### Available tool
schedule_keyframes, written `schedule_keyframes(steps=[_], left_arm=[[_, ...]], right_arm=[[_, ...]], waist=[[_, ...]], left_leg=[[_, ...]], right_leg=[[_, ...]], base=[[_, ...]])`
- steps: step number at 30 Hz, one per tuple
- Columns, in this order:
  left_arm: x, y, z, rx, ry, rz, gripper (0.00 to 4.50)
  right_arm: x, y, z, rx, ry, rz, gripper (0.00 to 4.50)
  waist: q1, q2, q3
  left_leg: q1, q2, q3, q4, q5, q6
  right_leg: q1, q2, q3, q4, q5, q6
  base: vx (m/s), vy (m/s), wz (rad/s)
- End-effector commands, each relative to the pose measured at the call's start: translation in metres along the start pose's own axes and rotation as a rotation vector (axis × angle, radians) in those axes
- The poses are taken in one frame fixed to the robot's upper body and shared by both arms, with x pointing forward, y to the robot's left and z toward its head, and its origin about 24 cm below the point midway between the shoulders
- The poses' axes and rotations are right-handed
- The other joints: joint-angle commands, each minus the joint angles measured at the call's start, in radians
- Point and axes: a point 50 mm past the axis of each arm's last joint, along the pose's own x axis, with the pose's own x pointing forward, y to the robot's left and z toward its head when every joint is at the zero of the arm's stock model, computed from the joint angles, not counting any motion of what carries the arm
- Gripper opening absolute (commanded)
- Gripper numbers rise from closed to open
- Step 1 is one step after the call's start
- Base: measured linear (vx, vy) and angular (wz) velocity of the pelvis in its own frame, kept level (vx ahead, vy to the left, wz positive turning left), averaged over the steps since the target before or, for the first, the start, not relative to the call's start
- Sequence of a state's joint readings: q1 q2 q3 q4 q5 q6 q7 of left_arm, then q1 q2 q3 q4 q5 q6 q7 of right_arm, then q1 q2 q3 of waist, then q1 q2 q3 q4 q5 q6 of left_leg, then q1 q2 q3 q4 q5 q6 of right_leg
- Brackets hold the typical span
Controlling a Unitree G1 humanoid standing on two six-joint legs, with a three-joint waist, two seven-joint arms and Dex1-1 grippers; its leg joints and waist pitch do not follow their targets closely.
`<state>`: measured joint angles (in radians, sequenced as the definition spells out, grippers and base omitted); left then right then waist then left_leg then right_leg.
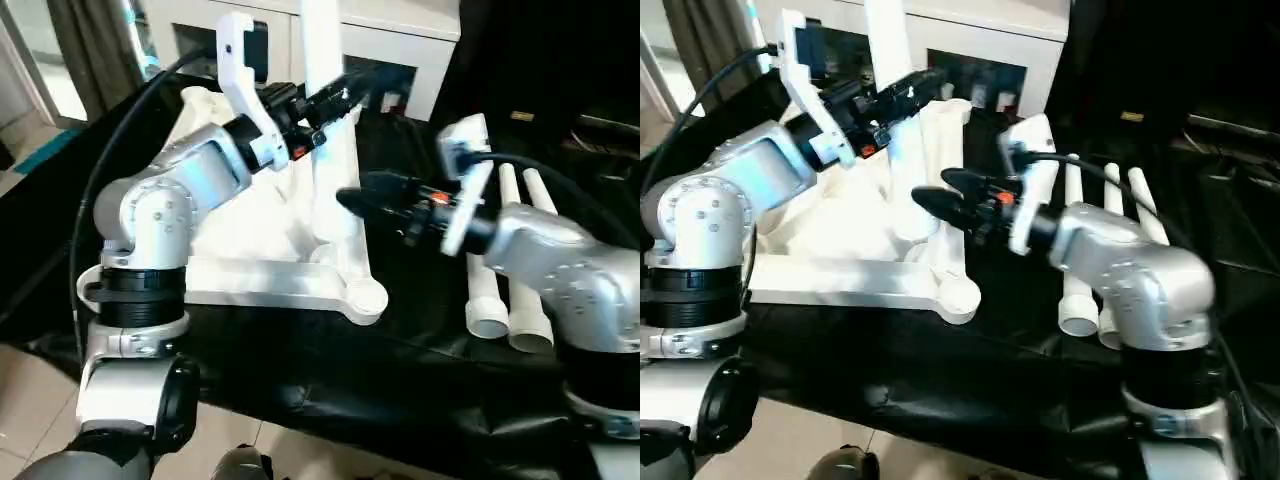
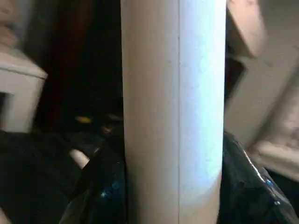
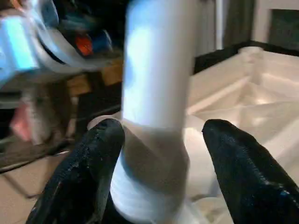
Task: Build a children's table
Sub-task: Pick table leg
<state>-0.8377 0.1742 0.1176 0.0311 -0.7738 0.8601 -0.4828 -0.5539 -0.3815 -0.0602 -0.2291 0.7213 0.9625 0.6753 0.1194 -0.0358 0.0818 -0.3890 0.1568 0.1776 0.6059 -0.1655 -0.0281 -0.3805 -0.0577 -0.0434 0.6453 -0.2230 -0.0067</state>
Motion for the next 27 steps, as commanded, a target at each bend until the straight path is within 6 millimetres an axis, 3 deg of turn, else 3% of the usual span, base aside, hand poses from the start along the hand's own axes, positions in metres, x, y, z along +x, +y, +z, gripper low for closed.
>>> schedule_keyframes(steps=[1,6,10,26,27], left_arm=[[0.005,-0.014,-0.001,-0.01,0.028,-0.106,1.9],[0.007,-0.022,-0.003,-0.051,0.026,-0.18,1.9],[0.01,-0.026,-0.005,-0.073,0.028,-0.217,1.9],[0.009,-0.035,-0.01,-0.071,0.078,-0.314,1.9],[0.009,-0.036,-0.01,-0.073,0.078,-0.317,1.9]], right_arm=[[-0.006,0.001,0.009,0.011,-0.02,0.047,3.13],[-0.005,0.003,0.009,0.019,0.004,0.091,3.13],[-0.002,0.003,0.003,0.032,0.069,0.123,3.13],[-0.002,0.002,0.005,0.137,0.096,0.179,3.13],[-0.002,0.002,0.006,0.138,0.097,0.179,2.95]], waist=[[-0.001,0.001,-0.084],[-0.007,-0.003,-0.082],[-0.007,-0.015,-0.083],[-0.005,-0.015,-0.083],[-0.004,-0.015,-0.084]], left_leg=[[0.025,0.067,-0.023,-0.064,-0.129,-0.036],[0.022,0.064,-0.023,-0.062,-0.128,-0.034],[0.021,0.065,-0.021,-0.059,-0.101,-0.017],[0.022,0.066,-0.021,-0.061,-0.096,-0.026],[0.022,0.066,-0.021,-0.061,-0.094,-0.026]], right_leg=[[0.048,-0.089,0.05,-0.076,-0.048,-0.213],[0.048,-0.09,0.05,-0.081,-0.1,-0.207],[0.047,-0.089,0.049,-0.081,-0.104,-0.204],[0.045,-0.089,0.049,-0.081,-0.117,-0.187],[0.045,-0.089,0.049,-0.081,-0.111,-0.188]], base=[[0.0,0.0,0.0],[0.0,0.0,0.0],[0.0,0.0,0.0],[0.0,0.0,0.0],[0.0,0.0,0.0]])
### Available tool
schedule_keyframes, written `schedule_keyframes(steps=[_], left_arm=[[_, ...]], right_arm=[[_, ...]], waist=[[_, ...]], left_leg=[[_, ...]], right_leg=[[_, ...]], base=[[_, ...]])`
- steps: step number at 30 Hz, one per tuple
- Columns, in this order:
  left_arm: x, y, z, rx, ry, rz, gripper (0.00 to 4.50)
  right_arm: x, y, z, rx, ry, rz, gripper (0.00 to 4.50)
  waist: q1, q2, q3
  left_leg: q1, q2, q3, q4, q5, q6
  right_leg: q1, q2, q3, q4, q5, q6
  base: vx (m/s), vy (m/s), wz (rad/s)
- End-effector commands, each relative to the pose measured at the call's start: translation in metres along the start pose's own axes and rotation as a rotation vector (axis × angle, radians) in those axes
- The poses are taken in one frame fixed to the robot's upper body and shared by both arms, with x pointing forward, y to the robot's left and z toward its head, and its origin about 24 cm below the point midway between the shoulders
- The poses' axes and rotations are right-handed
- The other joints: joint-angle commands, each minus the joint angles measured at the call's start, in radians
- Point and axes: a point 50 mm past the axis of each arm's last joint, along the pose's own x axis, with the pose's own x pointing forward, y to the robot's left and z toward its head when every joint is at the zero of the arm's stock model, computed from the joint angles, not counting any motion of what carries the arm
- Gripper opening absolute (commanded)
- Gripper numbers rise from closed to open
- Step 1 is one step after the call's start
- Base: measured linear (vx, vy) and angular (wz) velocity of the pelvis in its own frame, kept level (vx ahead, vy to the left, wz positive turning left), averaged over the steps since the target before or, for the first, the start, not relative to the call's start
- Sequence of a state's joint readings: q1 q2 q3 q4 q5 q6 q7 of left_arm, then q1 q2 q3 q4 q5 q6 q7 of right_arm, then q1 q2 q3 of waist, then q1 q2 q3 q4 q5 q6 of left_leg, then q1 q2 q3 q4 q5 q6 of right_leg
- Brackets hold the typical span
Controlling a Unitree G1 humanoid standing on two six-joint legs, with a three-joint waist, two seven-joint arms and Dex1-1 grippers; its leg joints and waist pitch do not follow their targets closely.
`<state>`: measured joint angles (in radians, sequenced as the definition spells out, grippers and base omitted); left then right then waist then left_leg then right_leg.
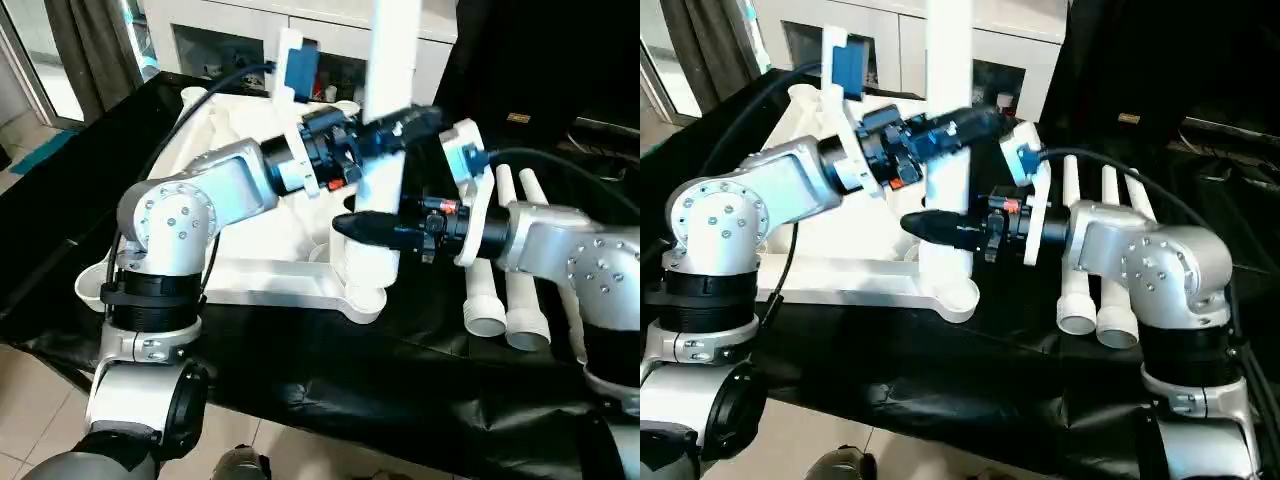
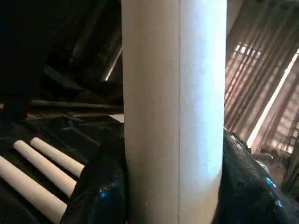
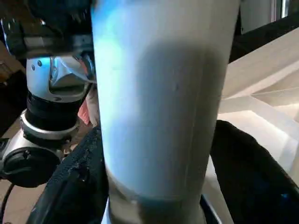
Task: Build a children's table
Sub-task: Pick table leg
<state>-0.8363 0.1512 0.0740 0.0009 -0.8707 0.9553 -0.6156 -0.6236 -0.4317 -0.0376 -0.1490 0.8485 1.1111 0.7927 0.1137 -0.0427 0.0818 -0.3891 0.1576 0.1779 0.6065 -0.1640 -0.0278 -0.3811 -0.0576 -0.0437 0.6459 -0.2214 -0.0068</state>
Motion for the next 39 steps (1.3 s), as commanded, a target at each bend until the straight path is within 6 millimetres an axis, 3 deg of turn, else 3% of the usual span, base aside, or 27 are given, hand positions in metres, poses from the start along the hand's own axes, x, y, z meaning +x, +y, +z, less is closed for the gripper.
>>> schedule_keyframes(steps=[1,14,15,16,25,28,29,39], left_arm=[[0.003,-0.01,0.002,0.012,0.007,-0.063,1.9],[0.003,-0.007,0.002,0.038,0.012,-0.037,1.9],[0.003,-0.006,0.003,0.035,0.009,-0.024,2.46],[0.004,-0.005,0.003,0.03,0.008,-0.018,2.6],[0.005,0.0,0.011,0.006,-0.035,0.043,3.17],[0.005,0.0,0.011,0.0,-0.039,0.031,2.77],[0.005,-0.001,0.01,-0.003,-0.036,0.028,2.69],[0.003,-0.006,0.011,0.0,-0.026,-0.021,1.92]], right_arm=[[-0.005,-0.001,0.005,-0.001,-0.007,-0.015,2.95],[-0.003,0.0,-0.004,0.016,0.036,-0.028,2.03],[-0.003,0.0,-0.004,0.017,0.036,-0.028,1.97],[-0.003,0.0,-0.004,0.017,0.037,-0.028,1.95],[-0.002,0.0,-0.004,0.008,0.041,-0.035,1.93],[-0.001,0.0,-0.003,0.005,0.042,-0.034,1.93],[-0.001,0.0,-0.003,0.0,0.045,-0.034,1.93],[0.002,0.0,-0.003,-0.078,0.059,-0.056,1.93]], waist=[[0.002,-0.006,-0.084],[0.001,-0.006,-0.084],[0.001,-0.006,-0.085],[0.001,-0.006,-0.084],[0.003,-0.009,-0.085],[0.002,-0.009,-0.086],[0.001,-0.015,-0.085],[0.003,-0.009,-0.085]], left_leg=[[0.022,0.065,-0.021,-0.061,-0.094,-0.026],[0.023,0.065,-0.022,-0.061,-0.096,-0.029],[0.022,0.065,-0.021,-0.061,-0.094,-0.029],[0.022,0.065,-0.021,-0.061,-0.095,-0.029],[0.021,0.063,-0.021,-0.059,-0.086,-0.023],[0.021,0.064,-0.021,-0.059,-0.083,-0.023],[0.021,0.064,-0.02,-0.059,-0.082,-0.02],[0.021,0.064,-0.021,-0.059,-0.083,-0.023]], right_leg=[[0.046,-0.089,0.05,-0.081,-0.108,-0.189],[0.046,-0.088,0.049,-0.08,-0.101,-0.191],[0.047,-0.089,0.05,-0.08,-0.096,-0.192],[0.047,-0.089,0.05,-0.08,-0.096,-0.193],[0.049,-0.089,0.05,-0.081,-0.093,-0.191],[0.048,-0.089,0.049,-0.079,-0.085,-0.192],[0.049,-0.088,0.049,-0.08,-0.085,-0.192],[0.048,-0.089,0.049,-0.079,-0.093,-0.186]], base=[[0.0,0.0,0.0],[0.0,0.0,0.0],[0.0,0.0,0.0],[0.0,0.0,0.0],[0.0,0.0,0.0],[0.0,0.0,0.0],[0.0,0.0,0.0],[0.0,0.0,0.0]])
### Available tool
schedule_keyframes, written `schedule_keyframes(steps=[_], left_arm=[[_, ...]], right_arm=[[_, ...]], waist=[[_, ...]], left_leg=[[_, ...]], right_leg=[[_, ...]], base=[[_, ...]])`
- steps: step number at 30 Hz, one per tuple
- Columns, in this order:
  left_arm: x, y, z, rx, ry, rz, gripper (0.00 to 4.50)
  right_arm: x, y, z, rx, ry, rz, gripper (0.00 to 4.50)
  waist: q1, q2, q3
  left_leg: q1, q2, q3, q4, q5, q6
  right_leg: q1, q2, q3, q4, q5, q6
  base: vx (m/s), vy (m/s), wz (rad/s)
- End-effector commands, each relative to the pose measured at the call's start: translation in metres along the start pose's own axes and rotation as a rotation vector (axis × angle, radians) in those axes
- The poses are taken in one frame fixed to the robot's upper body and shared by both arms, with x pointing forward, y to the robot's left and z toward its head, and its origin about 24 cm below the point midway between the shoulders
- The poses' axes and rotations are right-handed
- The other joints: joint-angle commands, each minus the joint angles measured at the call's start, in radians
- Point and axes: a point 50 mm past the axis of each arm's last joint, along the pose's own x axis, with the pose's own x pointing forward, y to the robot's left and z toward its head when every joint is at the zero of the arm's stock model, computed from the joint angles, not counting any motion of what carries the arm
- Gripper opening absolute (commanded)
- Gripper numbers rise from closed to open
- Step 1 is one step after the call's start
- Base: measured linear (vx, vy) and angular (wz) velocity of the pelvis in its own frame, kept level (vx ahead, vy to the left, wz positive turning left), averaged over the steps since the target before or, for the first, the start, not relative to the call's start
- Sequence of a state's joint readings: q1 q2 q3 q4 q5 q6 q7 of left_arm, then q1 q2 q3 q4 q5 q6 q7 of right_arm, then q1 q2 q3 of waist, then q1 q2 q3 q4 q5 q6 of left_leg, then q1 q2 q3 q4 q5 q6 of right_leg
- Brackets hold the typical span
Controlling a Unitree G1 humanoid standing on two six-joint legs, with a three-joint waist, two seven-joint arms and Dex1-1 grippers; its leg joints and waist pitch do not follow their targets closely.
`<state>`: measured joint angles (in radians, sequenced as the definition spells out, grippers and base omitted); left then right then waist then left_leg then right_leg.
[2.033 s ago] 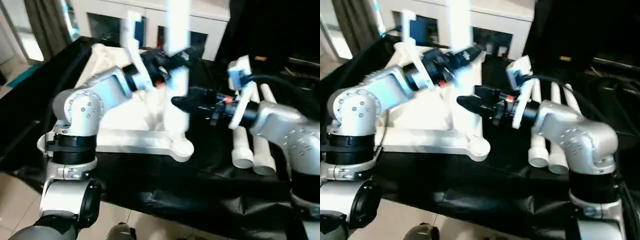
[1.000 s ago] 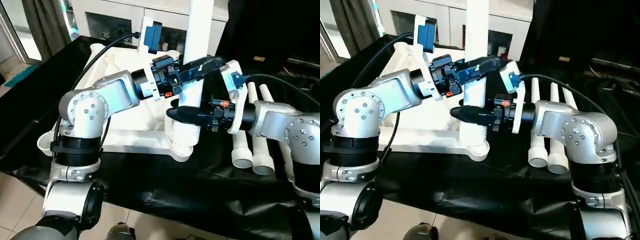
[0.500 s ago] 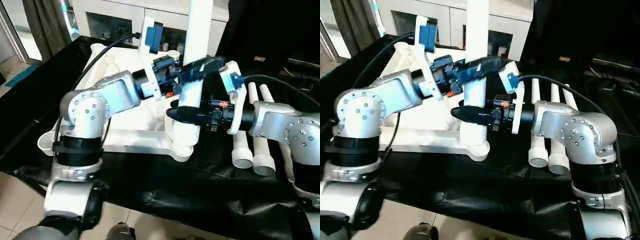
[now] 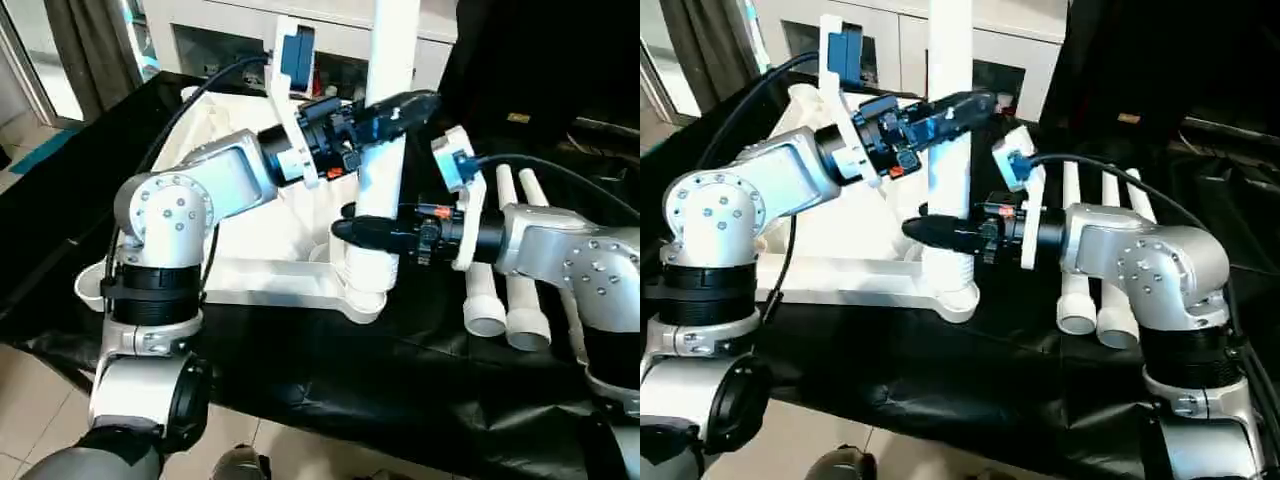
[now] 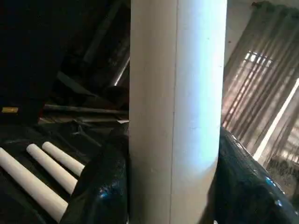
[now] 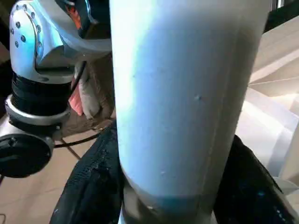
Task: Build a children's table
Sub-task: Pick table leg
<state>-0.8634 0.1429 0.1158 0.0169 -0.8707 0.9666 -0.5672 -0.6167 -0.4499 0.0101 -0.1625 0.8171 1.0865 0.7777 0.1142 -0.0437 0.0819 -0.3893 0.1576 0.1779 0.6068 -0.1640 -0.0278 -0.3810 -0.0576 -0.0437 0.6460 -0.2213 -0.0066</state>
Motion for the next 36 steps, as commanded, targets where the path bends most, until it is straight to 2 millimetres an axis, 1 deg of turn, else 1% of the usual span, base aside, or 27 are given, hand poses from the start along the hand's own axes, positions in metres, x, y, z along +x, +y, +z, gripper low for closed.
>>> schedule_keyframes(steps=[1,2,3,4,5,7,8,9,10,13,14,15,19,20,23,25,27,33,36], left_arm=[[0.004,-0.0099,0.0016,0.003,0.008,-0.076,1.89],[0.004,-0.0103,0.0017,0.003,0.009,-0.078,1.87],[0.0041,-0.0108,0.0014,0.005,0.013,-0.082,1.87],[0.0041,-0.0109,0.0014,0.005,0.014,-0.082,1.87],[0.0044,-0.0112,0.0011,0.006,0.018,-0.085,1.87],[0.0048,-0.0116,0.0005,0.009,0.026,-0.091,1.86],[0.0049,-0.0117,0.0002,0.011,0.03,-0.094,1.86],[0.0049,-0.0123,-0.0008,0.014,0.044,-0.104,1.86],[0.0049,-0.0131,-0.0013,0.018,0.054,-0.112,1.86],[0.0047,-0.0136,-0.0011,0.021,0.06,-0.117,1.86],[0.0048,-0.0135,-0.0005,0.021,0.062,-0.119,1.86],[0.0049,-0.0137,-0.0004,0.022,0.064,-0.122,1.86],[0.0052,-0.015,-0.0003,0.024,0.066,-0.136,1.86],[0.0055,-0.0156,-0.0003,0.025,0.066,-0.143,1.86],[0.0052,-0.0158,-0.0001,0.025,0.067,-0.147,1.86],[0.0044,-0.0157,0.0004,0.024,0.067,-0.15,1.86],[0.0042,-0.0156,0.0012,0.022,0.063,-0.153,1.86],[0.0039,-0.0175,0.0017,0.016,0.061,-0.179,1.86],[0.003,-0.0184,0.0014,0.017,0.07,-0.191,1.86]], right_arm=[[-0.0013,0.0009,0.0019,-0.05,0.015,-0.025,1.93],[-0.001,0.0008,0.0019,-0.047,0.013,-0.023,2.49],[-0.0007,0.0007,0.0019,-0.042,0.011,-0.021,2.49],[-0.0006,0.0007,0.0019,-0.04,0.01,-0.02,2.63],[-0.0004,0.001,0.002,-0.035,0.007,-0.015,2.63],[-0.0005,0.0015,0.0023,-0.037,0.005,-0.012,2.87],[-0.0005,0.0015,0.0024,-0.04,0.005,-0.012,2.87],[-0.001,0.0013,0.0019,-0.048,0.011,-0.015,2.96],[-0.0014,0.0012,0.0015,-0.049,0.014,-0.015,2.96],[-0.0023,0.0019,0.0008,-0.049,0.021,-0.007,2.96],[-0.0029,0.0032,0.0002,-0.046,0.026,0.005,2.96],[-0.003,0.0035,0.0001,-0.045,0.027,0.007,2.96],[-0.0033,0.0038,-0.0005,-0.034,0.026,0.01,2.96],[-0.0037,0.0037,-0.0009,-0.027,0.026,0.009,2.96],[-0.0043,0.0041,-0.0012,-0.019,0.026,0.016,2.96],[-0.0053,0.0052,-0.0015,-0.011,0.025,0.025,2.96],[-0.0058,0.0058,-0.002,-0.007,0.026,0.032,2.96],[-0.0068,0.0079,-0.0037,0.012,0.032,0.051,2.96],[-0.0075,0.0092,-0.0034,0.021,0.029,0.064,2.96]], waist=[[0.002,-0.007,-0.085],[0.002,-0.006,-0.085],[0.002,-0.006,-0.085],[0.002,-0.007,-0.085],[0.002,-0.006,-0.085],[0.003,-0.003,-0.086],[0.003,-0.002,-0.085],[0.002,-0.002,-0.085],[0.003,0.0,-0.085],[0.002,0.0,-0.085],[0.002,0.003,-0.085],[0.002,0.001,-0.086],[0.002,0.001,-0.086],[0.002,0.003,-0.085],[0.003,0.002,-0.086],[0.003,0.004,-0.086],[0.003,0.002,-0.087],[0.003,0.004,-0.086],[0.003,0.003,-0.086]], left_leg=[[0.021,0.064,-0.021,-0.059,-0.082,-0.024],[0.021,0.064,-0.021,-0.06,-0.084,-0.023],[0.021,0.064,-0.021,-0.059,-0.088,-0.022],[0.021,0.064,-0.021,-0.059,-0.089,-0.023],[0.021,0.064,-0.021,-0.059,-0.089,-0.022],[0.022,0.064,-0.022,-0.059,-0.089,-0.023],[0.021,0.064,-0.022,-0.059,-0.091,-0.024],[0.022,0.064,-0.022,-0.06,-0.097,-0.027],[0.023,0.064,-0.023,-0.06,-0.098,-0.028],[0.022,0.065,-0.023,-0.06,-0.1,-0.03],[0.023,0.065,-0.023,-0.061,-0.104,-0.032],[0.023,0.065,-0.023,-0.06,-0.106,-0.033],[0.024,0.065,-0.023,-0.06,-0.105,-0.031],[0.023,0.065,-0.023,-0.06,-0.107,-0.031],[0.023,0.065,-0.023,-0.06,-0.105,-0.031],[0.024,0.065,-0.023,-0.06,-0.108,-0.031],[0.023,0.065,-0.023,-0.06,-0.104,-0.03],[0.024,0.065,-0.023,-0.06,-0.114,-0.031],[0.024,0.064,-0.023,-0.06,-0.112,-0.032]], right_leg=[[0.047,-0.089,0.049,-0.079,-0.091,-0.186],[0.048,-0.089,0.05,-0.079,-0.088,-0.188],[0.048,-0.089,0.05,-0.079,-0.089,-0.191],[0.048,-0.089,0.05,-0.079,-0.09,-0.191],[0.048,-0.089,0.05,-0.079,-0.089,-0.192],[0.047,-0.088,0.049,-0.078,-0.086,-0.194],[0.048,-0.089,0.05,-0.079,-0.084,-0.196],[0.048,-0.088,0.049,-0.079,-0.09,-0.196],[0.048,-0.089,0.049,-0.079,-0.091,-0.195],[0.048,-0.089,0.049,-0.078,-0.08,-0.2],[0.048,-0.088,0.049,-0.078,-0.077,-0.202],[0.049,-0.089,0.05,-0.078,-0.072,-0.204],[0.049,-0.089,0.049,-0.077,-0.071,-0.209],[0.048,-0.089,0.05,-0.078,-0.072,-0.211],[0.05,-0.089,0.049,-0.077,-0.07,-0.212],[0.049,-0.088,0.049,-0.078,-0.071,-0.212],[0.05,-0.088,0.049,-0.077,-0.06,-0.216],[0.049,-0.089,0.049,-0.079,-0.072,-0.22],[0.05,-0.089,0.049,-0.079,-0.076,-0.216]], base=[[0.0,0.0,0.0],[0.0,0.0,0.0],[0.0,0.0,0.0],[0.0,0.0,0.0],[0.0,0.0,0.0],[0.0,0.0,0.0],[0.0,0.0,0.0],[0.0,0.0,0.0],[0.0,0.0,0.0],[0.0,0.0,0.0],[0.0,0.0,0.0],[0.0,0.0,0.0],[0.0,0.0,0.0],[0.0,0.0,0.0],[0.0,0.0,0.0],[0.0,0.0,0.0],[0.0,0.0,0.0],[0.0,0.0,0.0],[0.0,0.0,0.0]])
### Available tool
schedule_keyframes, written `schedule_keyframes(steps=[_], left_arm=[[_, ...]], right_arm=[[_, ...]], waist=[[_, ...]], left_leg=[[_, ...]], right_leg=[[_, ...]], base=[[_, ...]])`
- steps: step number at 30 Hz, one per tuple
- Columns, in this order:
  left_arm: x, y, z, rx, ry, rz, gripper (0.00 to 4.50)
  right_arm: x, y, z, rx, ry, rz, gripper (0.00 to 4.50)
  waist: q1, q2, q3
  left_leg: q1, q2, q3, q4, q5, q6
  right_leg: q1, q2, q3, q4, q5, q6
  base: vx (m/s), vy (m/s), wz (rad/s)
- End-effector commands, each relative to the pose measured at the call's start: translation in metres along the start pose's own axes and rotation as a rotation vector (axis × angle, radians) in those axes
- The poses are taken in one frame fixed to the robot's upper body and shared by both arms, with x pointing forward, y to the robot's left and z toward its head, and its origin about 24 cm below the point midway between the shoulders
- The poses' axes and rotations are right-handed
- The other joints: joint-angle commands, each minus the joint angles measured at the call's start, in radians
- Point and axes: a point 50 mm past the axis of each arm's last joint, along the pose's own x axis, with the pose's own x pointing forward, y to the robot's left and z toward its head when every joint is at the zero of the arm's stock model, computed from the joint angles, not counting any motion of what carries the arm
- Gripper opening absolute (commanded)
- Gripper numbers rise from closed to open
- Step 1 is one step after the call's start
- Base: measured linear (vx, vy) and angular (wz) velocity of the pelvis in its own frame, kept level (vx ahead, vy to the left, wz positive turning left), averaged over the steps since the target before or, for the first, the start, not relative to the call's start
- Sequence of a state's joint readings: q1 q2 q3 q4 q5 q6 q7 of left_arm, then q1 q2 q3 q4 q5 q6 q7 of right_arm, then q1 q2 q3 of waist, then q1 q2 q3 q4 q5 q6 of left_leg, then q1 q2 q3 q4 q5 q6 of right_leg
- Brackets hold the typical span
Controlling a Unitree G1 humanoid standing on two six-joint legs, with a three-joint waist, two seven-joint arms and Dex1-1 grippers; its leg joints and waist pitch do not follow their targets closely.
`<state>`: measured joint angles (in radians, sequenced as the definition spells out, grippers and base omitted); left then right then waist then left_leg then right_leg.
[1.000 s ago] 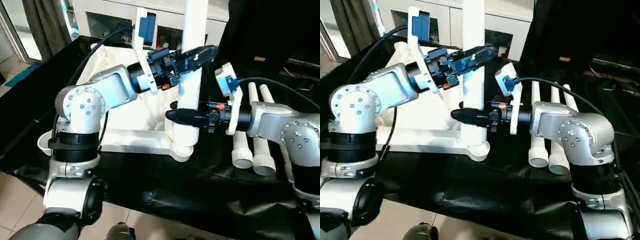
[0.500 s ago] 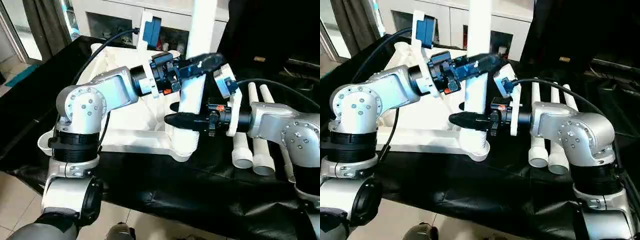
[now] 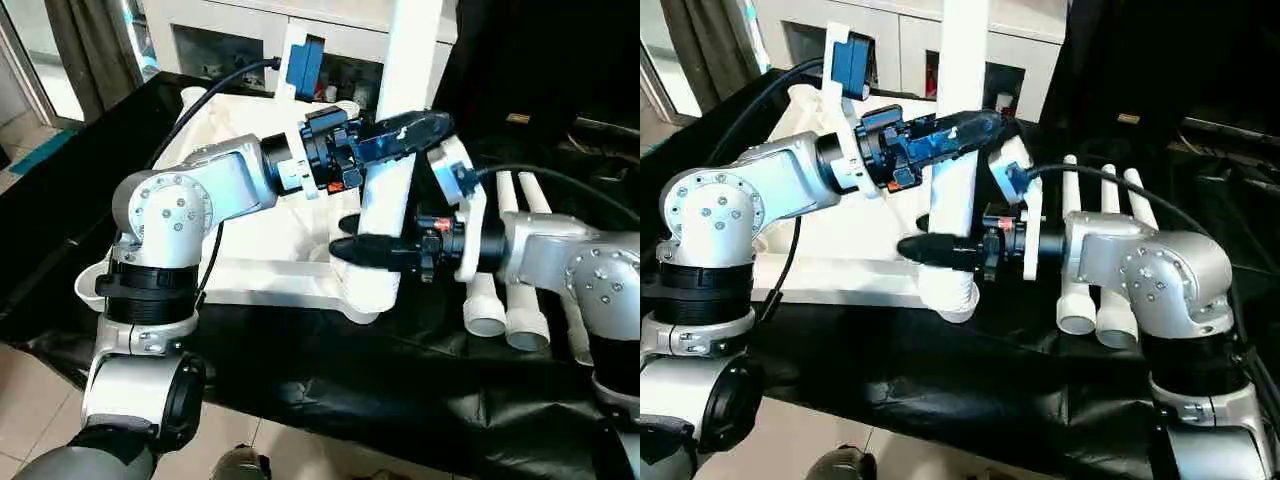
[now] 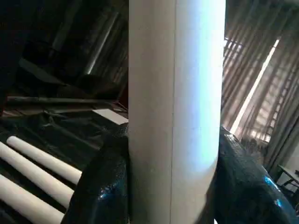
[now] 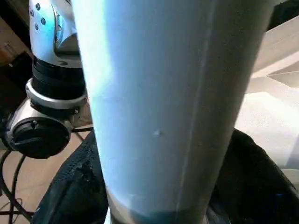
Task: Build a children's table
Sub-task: Pick table leg
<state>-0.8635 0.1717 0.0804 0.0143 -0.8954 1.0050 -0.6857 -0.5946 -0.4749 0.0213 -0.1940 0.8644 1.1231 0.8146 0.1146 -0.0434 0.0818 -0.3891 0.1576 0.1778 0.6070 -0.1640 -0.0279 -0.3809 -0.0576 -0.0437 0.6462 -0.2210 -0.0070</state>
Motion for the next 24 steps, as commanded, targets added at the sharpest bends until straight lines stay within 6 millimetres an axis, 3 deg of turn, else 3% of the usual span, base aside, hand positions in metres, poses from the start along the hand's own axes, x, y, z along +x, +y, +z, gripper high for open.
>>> schedule_keyframes(steps=[1,19,20,24], left_arm=[[0.0041,-0.0104,0.0065,0.035,0.008,-0.06,1.86],[0.0013,-0.0118,0.005,0.036,0.027,-0.074,1.85],[0.0015,-0.0125,0.0046,0.036,0.031,-0.08,1.85],[0.0017,-0.013,0.0034,0.04,0.044,-0.085,1.85]], right_arm=[[-0.0053,0.002,0.0027,-0.007,-0.007,-0.005,2.96],[-0.0065,0.0016,0.0039,-0.004,-0.007,-0.007,2.96],[-0.0063,0.0013,0.0036,-0.004,-0.006,-0.01,2.69],[-0.0062,0.0003,0.0039,-0.005,-0.008,-0.015,2.5]], waist=[[0.003,0.003,-0.086],[0.003,0.001,-0.086],[0.003,0.001,-0.086],[0.004,0.002,-0.086]], left_leg=[[0.024,0.064,-0.023,-0.06,-0.112,-0.032],[0.023,0.065,-0.023,-0.06,-0.106,-0.034],[0.023,0.065,-0.023,-0.06,-0.103,-0.034],[0.023,0.065,-0.023,-0.06,-0.105,-0.034]], right_leg=[[0.05,-0.089,0.049,-0.079,-0.077,-0.216],[0.049,-0.089,0.049,-0.078,-0.076,-0.213],[0.05,-0.089,0.049,-0.077,-0.074,-0.213],[0.05,-0.09,0.049,-0.078,-0.077,-0.211]], base=[[0.0,0.0,0.0],[0.0,0.0,0.0],[0.0,0.0,0.0],[0.0,0.0,0.0]])
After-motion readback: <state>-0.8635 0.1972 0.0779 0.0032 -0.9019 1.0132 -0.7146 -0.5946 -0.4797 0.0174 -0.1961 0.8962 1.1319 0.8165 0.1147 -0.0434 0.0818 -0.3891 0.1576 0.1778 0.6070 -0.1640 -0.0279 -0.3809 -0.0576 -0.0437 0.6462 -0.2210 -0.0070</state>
